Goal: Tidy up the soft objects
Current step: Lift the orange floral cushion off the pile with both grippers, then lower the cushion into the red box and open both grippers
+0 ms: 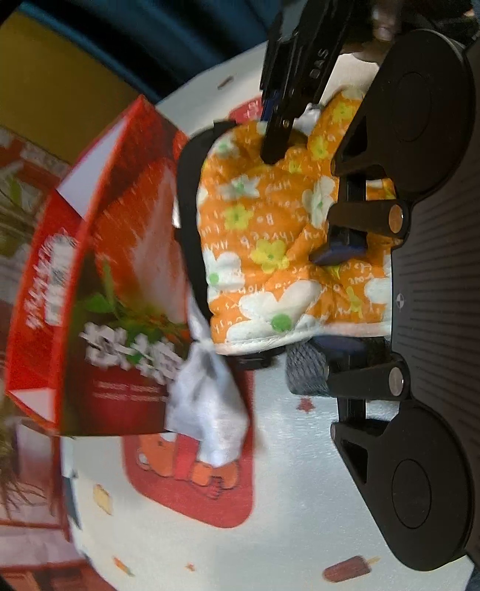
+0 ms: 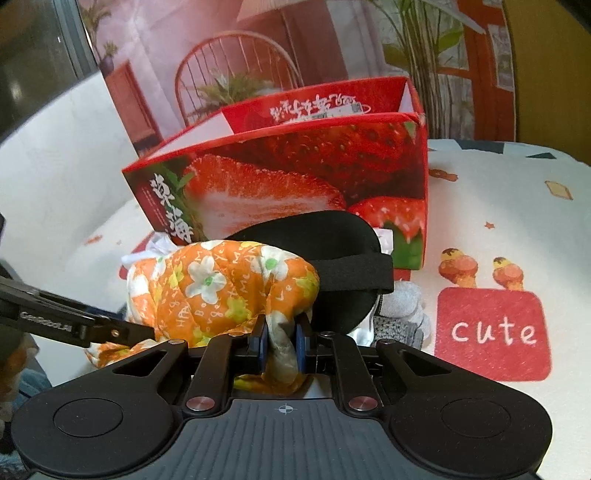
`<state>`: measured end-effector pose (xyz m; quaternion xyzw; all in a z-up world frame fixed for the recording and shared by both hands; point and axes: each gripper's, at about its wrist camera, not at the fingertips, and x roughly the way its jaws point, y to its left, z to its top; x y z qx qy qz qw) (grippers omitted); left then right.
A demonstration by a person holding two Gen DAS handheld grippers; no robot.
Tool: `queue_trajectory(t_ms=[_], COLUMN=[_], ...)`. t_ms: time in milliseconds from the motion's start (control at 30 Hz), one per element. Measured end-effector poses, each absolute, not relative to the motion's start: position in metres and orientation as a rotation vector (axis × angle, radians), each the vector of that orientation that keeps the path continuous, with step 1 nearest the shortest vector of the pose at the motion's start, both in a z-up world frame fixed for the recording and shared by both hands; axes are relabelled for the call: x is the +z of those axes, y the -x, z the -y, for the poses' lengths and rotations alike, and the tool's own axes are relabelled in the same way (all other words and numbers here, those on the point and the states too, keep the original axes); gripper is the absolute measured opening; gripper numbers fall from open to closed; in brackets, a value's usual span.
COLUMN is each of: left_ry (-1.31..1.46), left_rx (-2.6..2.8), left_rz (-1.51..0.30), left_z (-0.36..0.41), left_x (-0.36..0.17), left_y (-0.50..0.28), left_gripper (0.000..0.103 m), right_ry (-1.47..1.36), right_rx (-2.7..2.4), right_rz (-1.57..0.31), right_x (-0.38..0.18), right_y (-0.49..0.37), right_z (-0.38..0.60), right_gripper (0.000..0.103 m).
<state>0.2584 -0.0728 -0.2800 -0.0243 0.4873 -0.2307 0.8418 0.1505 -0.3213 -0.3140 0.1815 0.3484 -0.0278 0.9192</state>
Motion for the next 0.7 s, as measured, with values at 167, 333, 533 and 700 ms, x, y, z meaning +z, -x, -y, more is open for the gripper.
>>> queue_trajectory(t_ms=[167, 333, 533, 700], left_ry=[0.090, 0.124, 0.149, 0.123], left_rx=[-0.534, -0.542, -0.546, -0.524], left_rz=[-0.939, -0.855, -0.715, -0.632], left_z=[0.058, 0.044, 0.044, 0.052], left_x=[-0.257, -0.231, -0.197, -0.173], left_y=[-0.248, -0.243, -0.244, -0.264], left_gripper=[0.025, 0.025, 0.025, 0.025], right_ry=[-0.318, -0.286, -0.260, -0.268], right_rx=[-0.084, -0.080, -0.067, -0.062], right_rz=[-0.739, -0.680, -0.612, -0.546], right_x=[-0.286, -0.254, -0.216, -0.181], right_y=[-0.156, -0.153, -0.158, -0.175], right_z=[0.316, 0.313, 0.313, 0.327], right_gripper=[0.013, 0.013, 0.013, 0.013])
